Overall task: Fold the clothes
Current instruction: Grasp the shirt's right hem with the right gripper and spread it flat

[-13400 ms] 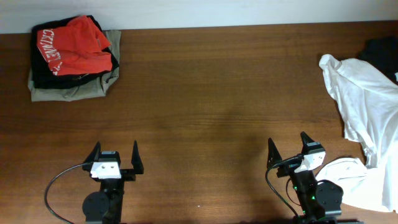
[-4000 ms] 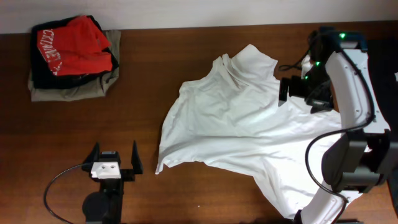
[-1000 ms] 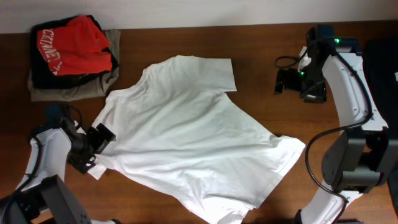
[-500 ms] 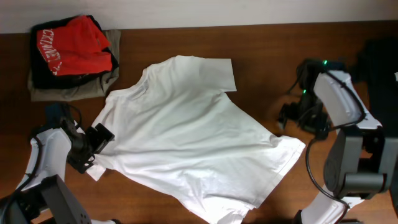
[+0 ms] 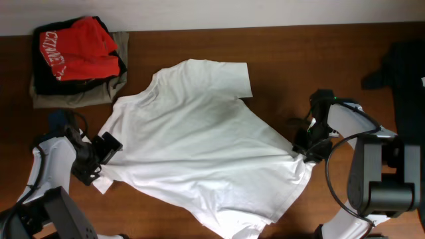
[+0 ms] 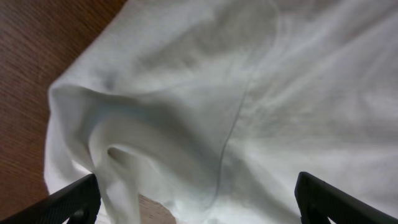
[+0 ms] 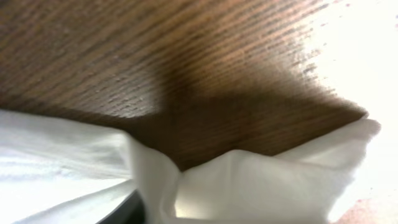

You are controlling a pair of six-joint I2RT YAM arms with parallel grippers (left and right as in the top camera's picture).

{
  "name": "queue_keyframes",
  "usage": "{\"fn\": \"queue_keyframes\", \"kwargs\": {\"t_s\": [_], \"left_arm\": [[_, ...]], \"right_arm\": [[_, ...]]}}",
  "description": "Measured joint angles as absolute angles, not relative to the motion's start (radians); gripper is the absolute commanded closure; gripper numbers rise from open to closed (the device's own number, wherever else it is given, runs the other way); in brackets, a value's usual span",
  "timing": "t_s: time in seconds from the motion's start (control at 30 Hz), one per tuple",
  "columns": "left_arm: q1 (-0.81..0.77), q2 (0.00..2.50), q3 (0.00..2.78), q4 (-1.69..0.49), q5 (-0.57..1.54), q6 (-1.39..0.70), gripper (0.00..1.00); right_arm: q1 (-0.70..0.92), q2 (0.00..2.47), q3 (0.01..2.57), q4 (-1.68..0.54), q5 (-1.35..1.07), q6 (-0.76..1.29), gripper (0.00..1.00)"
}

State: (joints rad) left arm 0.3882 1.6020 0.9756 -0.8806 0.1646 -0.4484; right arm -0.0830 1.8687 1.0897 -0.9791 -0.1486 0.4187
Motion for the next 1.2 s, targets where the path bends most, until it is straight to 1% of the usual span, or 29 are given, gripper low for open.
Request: {"fn": "queue_keyframes", "kwargs": {"t_s": [0.17,0.3,0.4,0.47,0.53,0.57,0.6,0.63,0.67,0.73,0.8,0.83,0.9,0.93,0.97,1.03,1.07,1.2], "left_arm": [[0.388,1.602,0.976,-0.891,0.165,-0.448,0.01],[0.387,1.602,0.976,-0.893,0.233,-0.448,0.01],[0.372,1.602,0.976,-0.893,0.293,-0.448,0.01],[0.349,1.602,0.976,-0.893,0.31,-0.448,0.01],[0.294,1.602,0.976,-0.894,0.323,-0.436,0.01],[0.26,1.602,0.976,-0.892,0.325,-0.427,0.01],[0.219,1.602,0.976,-0.89,0.33,-0.416,0.01],[0.168,1.602,0.976,-0.874,0.332,-0.403,0.01],[0.113,1.602,0.976,-0.851,0.336,-0.388,0.01],[0.02,1.602,0.976,-0.778,0.334,-0.376,0.01],[-0.037,1.602,0.977,-0.719,0.331,-0.366,0.01],[-0.07,1.602,0.978,-0.657,0.328,-0.362,0.02],[-0.099,1.602,0.978,-0.589,0.325,-0.358,0.07],[-0.106,1.602,0.978,-0.567,0.325,-0.358,0.11],[-0.116,1.602,0.978,-0.53,0.325,-0.357,0.11],[-0.121,1.611,0.978,-0.509,0.325,-0.355,0.11],[-0.122,1.625,0.978,-0.498,0.326,-0.355,0.16],[-0.128,1.739,0.978,-0.429,0.323,-0.348,0.17]], "right_arm": [[-0.114,1.86,1.083,-0.925,-0.182,0.434,0.96],[-0.215,1.856,1.097,-0.757,-0.192,0.438,0.96],[-0.31,1.883,1.156,-0.68,-0.168,0.44,0.96],[-0.344,1.886,1.201,-0.571,-0.171,0.435,0.96],[-0.354,1.886,1.277,-0.434,-0.177,0.43,0.96],[-0.354,1.886,1.312,-0.393,-0.183,0.419,0.85],[-0.354,1.886,1.343,-0.375,-0.186,0.409,0.11],[-0.353,1.887,1.394,-0.395,-0.19,0.384,0.01],[-0.353,1.888,1.454,-0.44,-0.191,0.37,0.01],[-0.354,1.898,1.625,-0.62,-0.194,0.331,0.02],[-0.354,1.901,1.814,-0.823,-0.197,0.304,0.01],[-0.354,1.897,1.886,-0.883,-0.2,0.297,0.01],[-0.354,1.892,1.988,-1.078,-0.202,0.286,0.01],[-0.354,1.89,2.005,-1.132,-0.202,0.284,0.01],[-0.354,1.89,2.015,-1.22,-0.202,0.283,0.01],[-0.354,1.891,2.013,-1.309,-0.203,0.282,0.01],[-0.354,1.891,2.012,-1.359,-0.206,0.283,0.01],[-0.354,1.891,2.012,-1.445,-0.212,0.282,0.01]]}}
